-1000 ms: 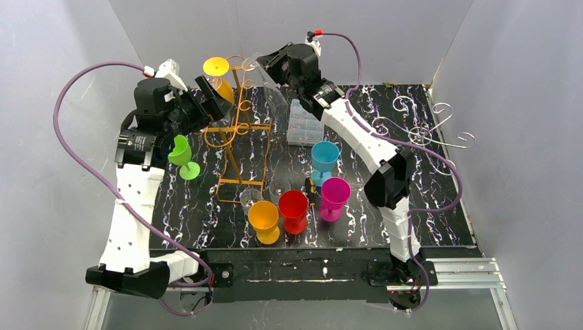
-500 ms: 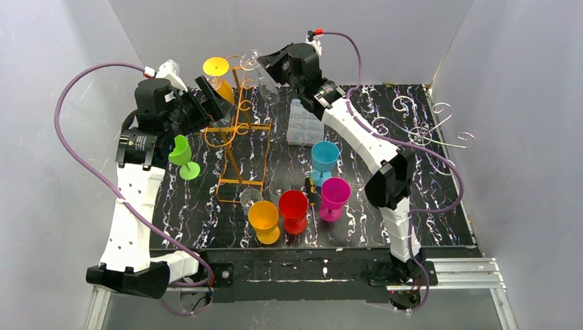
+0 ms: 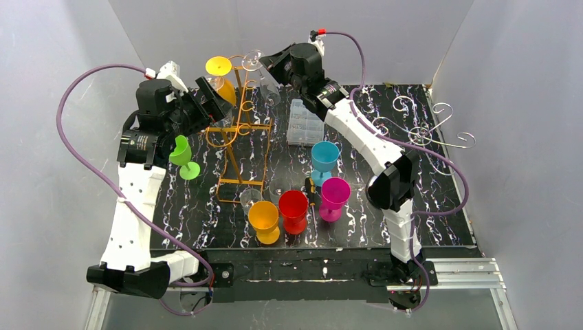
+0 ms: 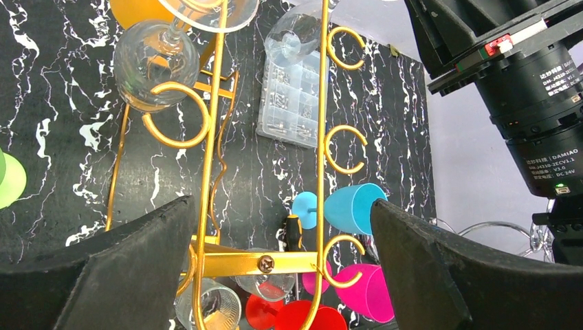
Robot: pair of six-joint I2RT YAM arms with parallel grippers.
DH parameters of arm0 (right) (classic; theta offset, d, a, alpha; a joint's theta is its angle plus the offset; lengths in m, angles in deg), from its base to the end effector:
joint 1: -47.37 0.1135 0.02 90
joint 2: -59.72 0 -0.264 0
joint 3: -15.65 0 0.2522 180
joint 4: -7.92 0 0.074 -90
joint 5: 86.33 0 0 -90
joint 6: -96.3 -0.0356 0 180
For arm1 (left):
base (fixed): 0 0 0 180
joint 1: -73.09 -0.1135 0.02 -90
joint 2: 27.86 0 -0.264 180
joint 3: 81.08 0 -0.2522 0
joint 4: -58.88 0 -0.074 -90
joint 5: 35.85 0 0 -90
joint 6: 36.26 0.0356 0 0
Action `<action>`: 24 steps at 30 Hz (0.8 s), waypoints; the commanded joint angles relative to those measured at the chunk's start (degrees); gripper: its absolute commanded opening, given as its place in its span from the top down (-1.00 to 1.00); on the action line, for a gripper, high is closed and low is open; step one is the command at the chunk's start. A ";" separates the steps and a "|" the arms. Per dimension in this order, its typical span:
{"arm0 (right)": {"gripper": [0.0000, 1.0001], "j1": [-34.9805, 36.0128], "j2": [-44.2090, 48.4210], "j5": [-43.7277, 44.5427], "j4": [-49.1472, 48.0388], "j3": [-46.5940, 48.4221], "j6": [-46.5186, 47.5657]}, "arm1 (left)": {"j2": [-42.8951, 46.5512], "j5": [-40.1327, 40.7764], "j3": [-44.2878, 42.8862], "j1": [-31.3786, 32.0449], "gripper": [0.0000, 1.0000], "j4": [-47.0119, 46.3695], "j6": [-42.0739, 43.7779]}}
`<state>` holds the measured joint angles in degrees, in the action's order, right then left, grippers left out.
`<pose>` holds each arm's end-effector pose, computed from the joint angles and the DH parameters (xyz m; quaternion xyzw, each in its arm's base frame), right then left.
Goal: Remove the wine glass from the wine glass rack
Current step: Pick up the wine glass from the wine rack.
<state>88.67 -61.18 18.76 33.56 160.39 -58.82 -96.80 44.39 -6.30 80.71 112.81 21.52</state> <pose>0.3777 0.3195 0.4386 0.2363 0.6777 0.4960 0.4887 0.2295 -0.0368 0.4760 -0.1223 0.7965 -0.2649 0.5295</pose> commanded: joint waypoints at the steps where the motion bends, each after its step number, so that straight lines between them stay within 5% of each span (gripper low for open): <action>1: 0.97 0.19 4.53 1.35 -3.18 0.31 0.25 | 0.72 -0.79 0.65 -0.30 -0.97 -0.62 -0.24; 24: 0.97 0.36 3.74 6.21 -1.90 1.28 -4.82 | 0.51 -1.67 2.37 -0.59 -0.97 -1.49 -1.39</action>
<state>88.75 -60.63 22.26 34.10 159.71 -61.97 -96.80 43.65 -4.53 80.34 110.38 20.29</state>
